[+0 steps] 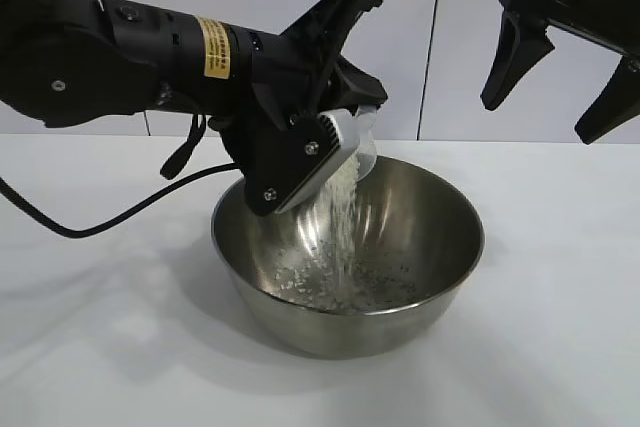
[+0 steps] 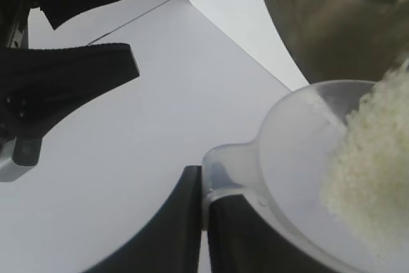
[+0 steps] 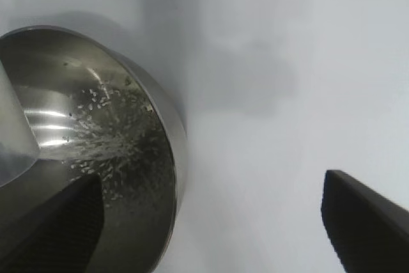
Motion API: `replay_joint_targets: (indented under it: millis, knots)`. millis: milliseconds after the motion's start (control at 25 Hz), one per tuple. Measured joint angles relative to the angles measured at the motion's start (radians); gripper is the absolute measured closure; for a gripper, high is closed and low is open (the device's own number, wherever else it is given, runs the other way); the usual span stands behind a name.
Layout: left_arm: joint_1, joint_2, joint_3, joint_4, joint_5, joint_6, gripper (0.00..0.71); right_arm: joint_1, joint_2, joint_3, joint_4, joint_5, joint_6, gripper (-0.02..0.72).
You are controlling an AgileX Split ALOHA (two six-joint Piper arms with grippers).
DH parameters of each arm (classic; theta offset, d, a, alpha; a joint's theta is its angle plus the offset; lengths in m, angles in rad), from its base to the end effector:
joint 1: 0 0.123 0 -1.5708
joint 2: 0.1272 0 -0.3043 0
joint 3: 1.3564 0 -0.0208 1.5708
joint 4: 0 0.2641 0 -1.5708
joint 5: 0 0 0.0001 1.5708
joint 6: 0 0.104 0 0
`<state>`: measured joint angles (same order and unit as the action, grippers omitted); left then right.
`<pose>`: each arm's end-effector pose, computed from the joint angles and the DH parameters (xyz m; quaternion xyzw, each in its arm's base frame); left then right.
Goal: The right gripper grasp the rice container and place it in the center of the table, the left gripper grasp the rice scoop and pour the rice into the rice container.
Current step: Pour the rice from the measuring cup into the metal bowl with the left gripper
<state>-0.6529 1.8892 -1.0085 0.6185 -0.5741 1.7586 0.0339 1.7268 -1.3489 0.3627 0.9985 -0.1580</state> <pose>0.3179 -0.2843 0.1939 0.8024 -0.0175 0.3391 0.4908 0.3732 0.0437 0.2649 -0.0182 0.9766 0.1549 0.1479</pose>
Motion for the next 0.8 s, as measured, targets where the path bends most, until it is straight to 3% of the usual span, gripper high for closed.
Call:
replay_joint_targets:
  millis: [800]
  knots:
    - [0.0, 0.0, 0.0, 0.016, -0.001, 0.058, 0.702, 0.0, 0.0, 0.0, 0.0, -0.005, -0.004, 0.066]
